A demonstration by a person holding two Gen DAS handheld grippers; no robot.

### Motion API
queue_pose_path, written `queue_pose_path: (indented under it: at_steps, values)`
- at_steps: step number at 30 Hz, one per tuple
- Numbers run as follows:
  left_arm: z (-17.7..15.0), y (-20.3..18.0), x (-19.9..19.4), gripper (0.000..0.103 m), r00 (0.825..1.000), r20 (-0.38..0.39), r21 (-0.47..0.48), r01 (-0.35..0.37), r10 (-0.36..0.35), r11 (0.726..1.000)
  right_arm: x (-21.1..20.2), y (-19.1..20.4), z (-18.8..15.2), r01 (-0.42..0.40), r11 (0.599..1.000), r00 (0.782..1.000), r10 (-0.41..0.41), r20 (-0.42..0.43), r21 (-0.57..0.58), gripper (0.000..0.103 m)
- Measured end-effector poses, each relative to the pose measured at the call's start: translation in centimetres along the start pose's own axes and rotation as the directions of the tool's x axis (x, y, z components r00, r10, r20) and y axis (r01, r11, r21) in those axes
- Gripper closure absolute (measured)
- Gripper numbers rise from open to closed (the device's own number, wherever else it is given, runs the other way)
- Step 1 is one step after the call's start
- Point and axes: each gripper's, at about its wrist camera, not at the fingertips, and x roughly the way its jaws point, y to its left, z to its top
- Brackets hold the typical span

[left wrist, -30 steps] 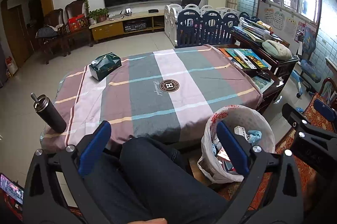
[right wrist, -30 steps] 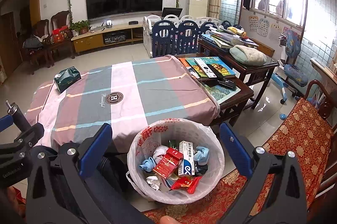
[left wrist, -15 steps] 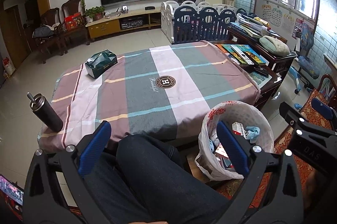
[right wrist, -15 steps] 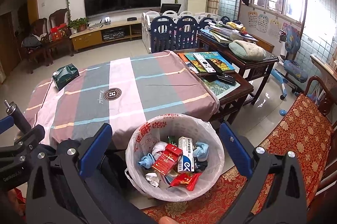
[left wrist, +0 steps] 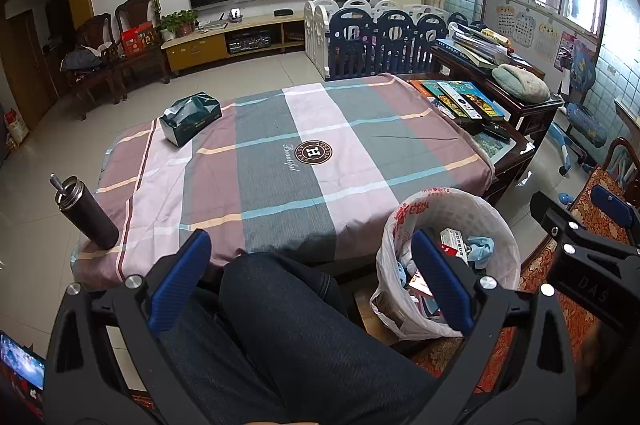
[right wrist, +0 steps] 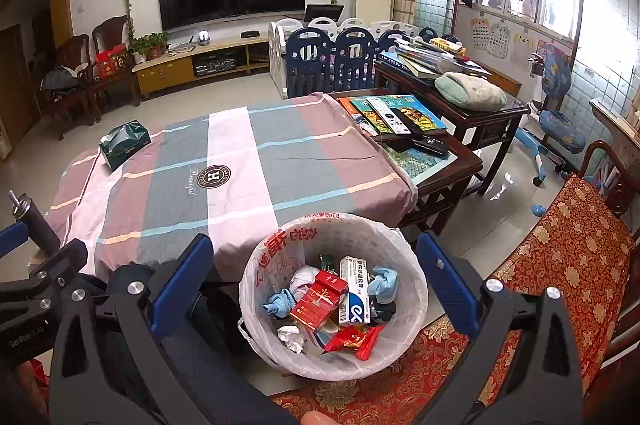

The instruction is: Collect trash

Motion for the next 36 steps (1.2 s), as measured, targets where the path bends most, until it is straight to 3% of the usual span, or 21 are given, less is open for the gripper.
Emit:
queue_pose_path:
  at_steps: [36]
  values:
    - [-0.76,0.47,0.95,0.003,0.999,-0.026,-0.013,-0.021,0.021,1.000,0.20,-0.12,-0.41,-0.004,1.000,1.000,0.004,-0.003,0.006,0.004]
